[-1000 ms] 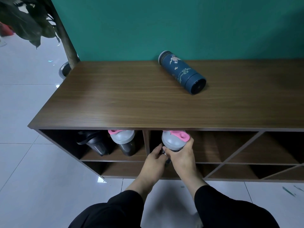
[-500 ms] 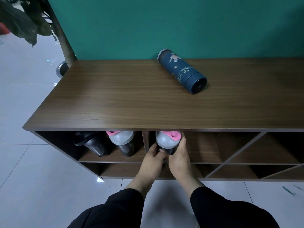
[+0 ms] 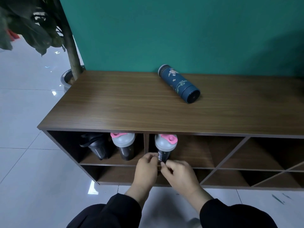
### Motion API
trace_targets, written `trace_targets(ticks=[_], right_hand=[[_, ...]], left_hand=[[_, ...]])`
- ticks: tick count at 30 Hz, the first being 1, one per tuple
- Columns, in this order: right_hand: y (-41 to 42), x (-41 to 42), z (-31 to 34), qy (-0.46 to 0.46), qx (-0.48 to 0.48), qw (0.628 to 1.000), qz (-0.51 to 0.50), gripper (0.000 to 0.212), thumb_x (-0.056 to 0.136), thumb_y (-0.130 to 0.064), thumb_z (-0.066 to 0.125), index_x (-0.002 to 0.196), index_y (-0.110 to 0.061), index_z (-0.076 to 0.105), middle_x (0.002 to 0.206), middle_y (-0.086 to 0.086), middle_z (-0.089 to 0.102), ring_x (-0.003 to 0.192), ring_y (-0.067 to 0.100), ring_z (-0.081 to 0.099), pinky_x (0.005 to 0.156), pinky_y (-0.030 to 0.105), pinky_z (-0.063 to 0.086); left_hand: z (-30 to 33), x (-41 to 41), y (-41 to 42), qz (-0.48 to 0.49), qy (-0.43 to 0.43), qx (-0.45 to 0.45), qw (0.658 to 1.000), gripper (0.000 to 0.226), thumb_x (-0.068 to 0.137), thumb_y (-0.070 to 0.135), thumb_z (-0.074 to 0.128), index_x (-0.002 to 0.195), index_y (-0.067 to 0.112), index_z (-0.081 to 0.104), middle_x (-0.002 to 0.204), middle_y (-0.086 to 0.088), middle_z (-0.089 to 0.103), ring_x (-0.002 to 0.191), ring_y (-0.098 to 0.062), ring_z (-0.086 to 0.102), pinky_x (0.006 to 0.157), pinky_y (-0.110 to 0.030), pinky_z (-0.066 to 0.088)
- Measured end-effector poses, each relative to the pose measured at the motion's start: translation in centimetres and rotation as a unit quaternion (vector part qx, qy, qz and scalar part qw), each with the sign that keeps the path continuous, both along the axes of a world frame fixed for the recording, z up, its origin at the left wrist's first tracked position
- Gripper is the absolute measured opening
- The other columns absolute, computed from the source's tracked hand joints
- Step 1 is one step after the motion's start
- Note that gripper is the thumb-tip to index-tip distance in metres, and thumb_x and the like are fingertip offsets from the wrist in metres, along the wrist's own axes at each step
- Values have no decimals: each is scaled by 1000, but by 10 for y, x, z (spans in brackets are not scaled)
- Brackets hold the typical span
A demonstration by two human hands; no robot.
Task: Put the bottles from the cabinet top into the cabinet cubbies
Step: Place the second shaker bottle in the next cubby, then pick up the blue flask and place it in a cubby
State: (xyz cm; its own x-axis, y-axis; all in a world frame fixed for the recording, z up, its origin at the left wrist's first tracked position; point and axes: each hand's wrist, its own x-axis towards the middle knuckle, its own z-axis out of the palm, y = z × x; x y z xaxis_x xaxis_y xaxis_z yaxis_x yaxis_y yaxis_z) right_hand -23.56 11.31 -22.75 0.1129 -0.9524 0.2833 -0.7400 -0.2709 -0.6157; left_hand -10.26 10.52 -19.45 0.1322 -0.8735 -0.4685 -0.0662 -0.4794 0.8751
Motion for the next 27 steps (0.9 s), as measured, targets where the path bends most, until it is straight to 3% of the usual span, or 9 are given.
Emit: trace_targets(ticks=[4, 6, 8, 12, 14, 17, 20, 23, 27], right_hand=[[-12, -6, 77, -75, -228, 971, 0, 40, 93, -16, 61, 59, -20, 41, 61, -7, 36, 55, 14, 34, 54, 28, 30], [-35, -15, 114, -123, -249, 960, -45, 26, 92, -14, 64, 68, -12, 53, 71, 0, 52, 67, 20, 49, 64, 30, 41], [-66, -26, 136, -154, -224, 953, -131, 12, 89, -20, 68, 93, -10, 63, 96, 2, 60, 89, 21, 58, 82, 35, 48], [-128, -47, 141, -155, -56, 956, -243, 75, 80, -36, 76, 143, -13, 42, 139, 10, 50, 128, 26, 51, 110, 43, 41], [-147, -50, 137, -159, 21, 955, -248, 96, 77, -41, 80, 153, -17, 26, 149, 14, 43, 135, 30, 46, 109, 37, 38], [-166, -48, 129, -128, 69, 959, -242, 103, 75, -47, 80, 156, -23, 19, 150, 12, 46, 132, 32, 50, 103, 38, 42], [-179, -45, 123, -84, 47, 961, -260, 87, 75, -50, 78, 146, -24, 36, 137, 8, 56, 121, 33, 58, 99, 42, 48], [-178, -42, 121, -101, -3, 959, -266, 67, 79, -38, 79, 135, -19, 48, 130, 9, 57, 115, 29, 58, 88, 29, 41], [-148, -39, 131, -158, -104, 951, -244, 62, 77, -31, 79, 131, -17, 51, 131, 7, 54, 104, 15, 52, 86, 21, 37]], left_hand=[[12, 5, 12, 9, 30, -9, 999, 25, 100, 6, 44, 104, 7, 69, 83, -9, 75, 60, -20, 64, 55, -24, 48], [13, 7, 15, 14, 31, -11, 999, 25, 99, 6, 45, 103, 8, 69, 76, -5, 71, 54, -15, 58, 50, -21, 43], [15, 10, 16, 17, 39, -15, 999, 23, 101, 9, 47, 102, 7, 70, 73, -2, 70, 55, -17, 58, 50, -21, 44], [10, 10, 14, 30, 47, -19, 998, 29, 104, 22, 50, 99, 1, 69, 78, -16, 74, 60, -22, 60, 58, -27, 45], [6, 8, 12, 23, 41, -21, 999, 31, 103, 27, 51, 97, 4, 70, 86, -21, 77, 62, -22, 61, 58, -28, 45], [1, 6, 10, 17, 34, -31, 999, 33, 98, 38, 52, 91, 12, 71, 90, -21, 77, 69, -22, 62, 65, -32, 47], [-3, 4, 7, 14, 23, -41, 999, 42, 88, 49, 50, 87, 12, 69, 87, -20, 76, 70, -24, 62, 70, -37, 47], [-6, 4, 6, 17, 25, -41, 999, 37, 96, 43, 53, 85, 11, 69, 78, -17, 75, 67, -23, 61, 66, -36, 45], [-1, 5, 6, 26, 33, -53, 998, 34, 102, 34, 54, 88, 8, 71, 71, -10, 72, 64, -21, 61, 63, -32, 45]])
